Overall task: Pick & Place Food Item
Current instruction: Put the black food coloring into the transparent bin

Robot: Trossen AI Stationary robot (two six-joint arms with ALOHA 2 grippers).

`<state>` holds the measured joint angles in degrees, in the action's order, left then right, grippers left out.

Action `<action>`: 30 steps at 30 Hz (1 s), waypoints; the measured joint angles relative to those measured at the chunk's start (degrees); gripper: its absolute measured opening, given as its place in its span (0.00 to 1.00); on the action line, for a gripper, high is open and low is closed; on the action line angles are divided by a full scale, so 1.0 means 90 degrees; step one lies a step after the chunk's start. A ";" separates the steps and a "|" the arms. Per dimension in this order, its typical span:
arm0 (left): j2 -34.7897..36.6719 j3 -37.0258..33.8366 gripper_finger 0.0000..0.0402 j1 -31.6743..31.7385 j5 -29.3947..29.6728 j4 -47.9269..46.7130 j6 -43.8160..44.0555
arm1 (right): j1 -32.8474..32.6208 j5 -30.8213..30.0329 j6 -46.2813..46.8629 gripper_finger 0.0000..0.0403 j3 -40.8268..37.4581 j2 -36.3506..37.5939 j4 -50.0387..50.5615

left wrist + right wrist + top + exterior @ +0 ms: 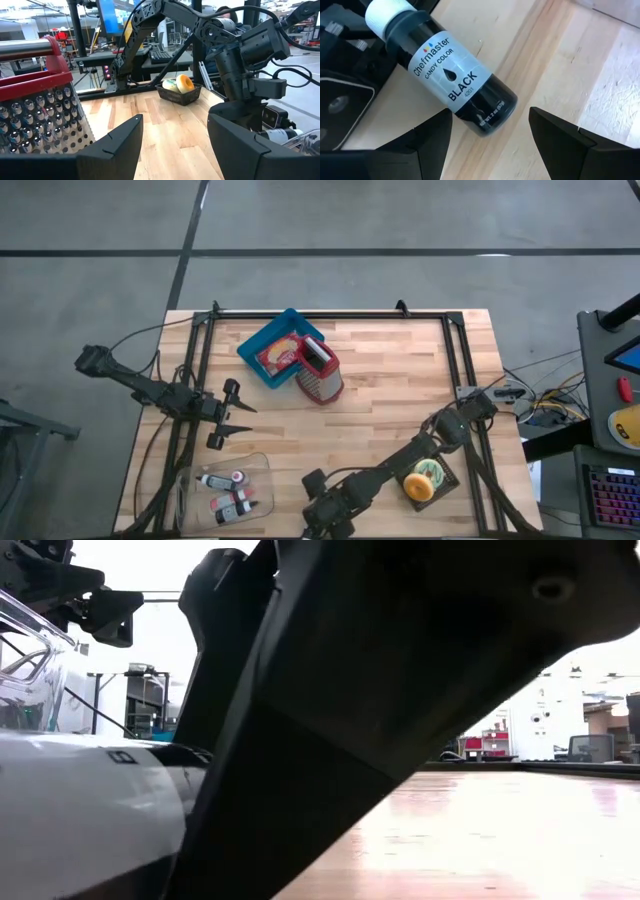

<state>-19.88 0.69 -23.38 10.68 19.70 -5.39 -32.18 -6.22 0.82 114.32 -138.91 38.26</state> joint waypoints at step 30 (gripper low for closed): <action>0.0000 0.0000 0.56 -0.0002 0.0151 -0.0002 0.0051 | -0.0007 0.0062 -0.1413 0.64 0.0265 0.0010 0.0051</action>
<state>-19.88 0.69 -23.40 12.03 19.68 -4.93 -32.25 -5.66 -11.90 116.71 -138.82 38.72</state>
